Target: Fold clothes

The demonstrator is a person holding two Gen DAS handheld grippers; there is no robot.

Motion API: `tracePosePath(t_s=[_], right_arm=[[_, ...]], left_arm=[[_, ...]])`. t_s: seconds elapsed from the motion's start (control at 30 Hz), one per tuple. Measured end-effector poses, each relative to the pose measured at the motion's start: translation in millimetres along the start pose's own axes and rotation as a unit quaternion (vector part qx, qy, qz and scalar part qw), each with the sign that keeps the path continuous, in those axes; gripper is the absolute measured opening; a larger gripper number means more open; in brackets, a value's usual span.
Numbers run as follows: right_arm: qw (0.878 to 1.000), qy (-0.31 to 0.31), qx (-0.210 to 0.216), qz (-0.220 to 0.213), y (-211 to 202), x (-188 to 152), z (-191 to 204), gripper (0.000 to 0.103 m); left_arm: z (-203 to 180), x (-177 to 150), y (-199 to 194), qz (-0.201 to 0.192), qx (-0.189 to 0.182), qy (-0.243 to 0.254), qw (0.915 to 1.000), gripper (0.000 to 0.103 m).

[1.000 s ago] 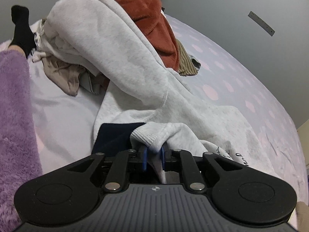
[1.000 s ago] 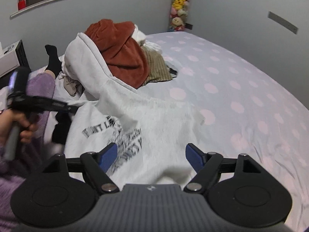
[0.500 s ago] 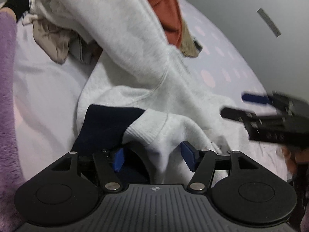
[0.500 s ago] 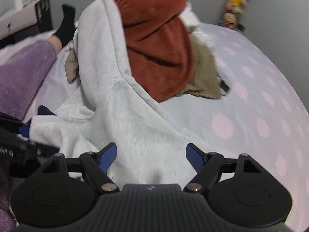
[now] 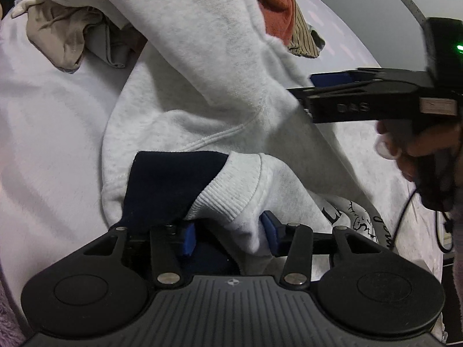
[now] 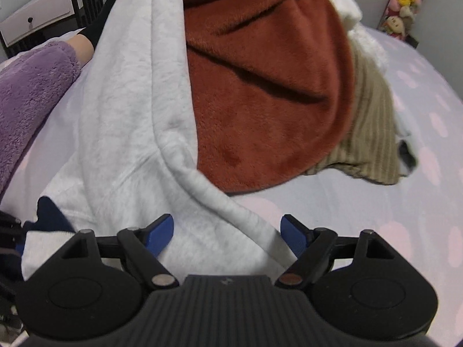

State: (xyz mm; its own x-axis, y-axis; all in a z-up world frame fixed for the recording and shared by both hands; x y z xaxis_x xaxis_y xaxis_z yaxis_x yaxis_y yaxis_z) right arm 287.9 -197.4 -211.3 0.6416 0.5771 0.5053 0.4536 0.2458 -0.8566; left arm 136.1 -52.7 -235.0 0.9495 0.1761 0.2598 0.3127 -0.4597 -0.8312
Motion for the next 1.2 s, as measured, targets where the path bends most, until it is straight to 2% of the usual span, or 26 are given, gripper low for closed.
tracePosePath(t_s=[0.07, 0.1, 0.13, 0.17, 0.2, 0.23, 0.3, 0.43, 0.6, 0.77, 0.83, 0.9, 1.03, 1.2], right_arm=[[1.0, 0.013, 0.021, 0.001, 8.2, -2.3, 1.6, 0.069], [0.999, 0.02, 0.033, 0.0, 9.3, -3.6, 4.3, 0.054], [0.999, 0.026, 0.042, 0.0, 9.1, -4.9, 6.8, 0.045], [0.999, 0.026, 0.039, -0.001, 5.2, -6.2, 8.6, 0.038], [0.999, 0.025, 0.036, -0.002, 1.2, -7.5, 10.4, 0.021], [0.999, 0.026, 0.032, -0.004, -3.2, -8.7, 11.9, 0.012], [0.999, 0.03, 0.009, -0.015, -18.1, -9.8, 12.1, 0.009], [0.996, 0.044, -0.067, -0.042, -64.5, -14.7, 2.0, 0.008], [0.982, 0.053, -0.163, -0.08, -142.6, -28.0, -1.9, 0.008], [0.951, 0.108, -0.273, -0.093, -227.1, -75.0, -17.2, 0.008], [0.934, 0.14, -0.313, -0.098, -266.6, -103.7, -22.6, 0.008], [0.919, 0.168, -0.342, -0.104, -302.3, -130.7, -17.7, 0.008], [0.883, 0.22, -0.397, -0.116, -374.0, -184.3, -6.4, 0.008], [0.833, 0.26, -0.462, -0.158, -460.9, -216.6, 28.2, 0.008]], left_arm=[[-1.0, -0.8, -1.5, -0.003, 0.0, 0.003, 1.0, 0.04], [-2.1, -0.8, -2.4, -0.006, -0.001, 0.006, 1.0, 0.037], [-3.6, -0.9, -3.5, -0.01, -0.002, 0.009, 0.9999, 0.035], [-5.7, -1.3, -4.9, -0.015, -0.003, 0.014, 0.9998, 0.031], [-8.3, -1.5, -6.8, -0.02, -0.003, 0.02, 0.9996, 0.027], [-11.3, -1.6, -9.3, -0.026, -0.003, 0.028, 0.9993, 0.025], [-16.8, -1.1, -18.3, -0.039, -0.005, 0.034, 0.9987, 0.018], [-23.9, 1.3, -42.3, -0.065, -0.01, 0.041, 0.997, 0.015], [-33.6, 7.1, -84.2, -0.115, -0.025, 0.046, 0.992, 0.013], [-46.2, 23.8, -136.8, -0.198, -0.041, 0.056, 0.9777, 0.012], [-52.9, 34.1, -159.4, -0.232, -0.046, 0.061, 0.9698, 0.002], [-62.3, 41.5, -180.2, -0.261, -0.055, 0.067, 0.9614, 0.001], [-96.8, 46.6, -215.2, -0.3, -0.098, 0.094, 0.9442, 0.001], [-142.2, 42.9, -255.4, -0.336, -0.156, 0.133, 0.9195, 0.001]])
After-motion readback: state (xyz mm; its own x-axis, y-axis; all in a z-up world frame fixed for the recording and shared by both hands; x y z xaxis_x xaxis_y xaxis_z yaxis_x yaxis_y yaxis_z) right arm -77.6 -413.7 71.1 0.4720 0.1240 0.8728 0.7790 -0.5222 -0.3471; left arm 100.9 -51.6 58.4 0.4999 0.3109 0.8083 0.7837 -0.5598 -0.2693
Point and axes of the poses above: each gripper's, at about its wrist camera, not at the fingertips, and y roughly the way its jaws point, z to its left, x to its top, the point moved 10 cm from there along y, roughly the way its jaws point, and after that the axes turned 8 degrees about -y, right-handed, at the moved point
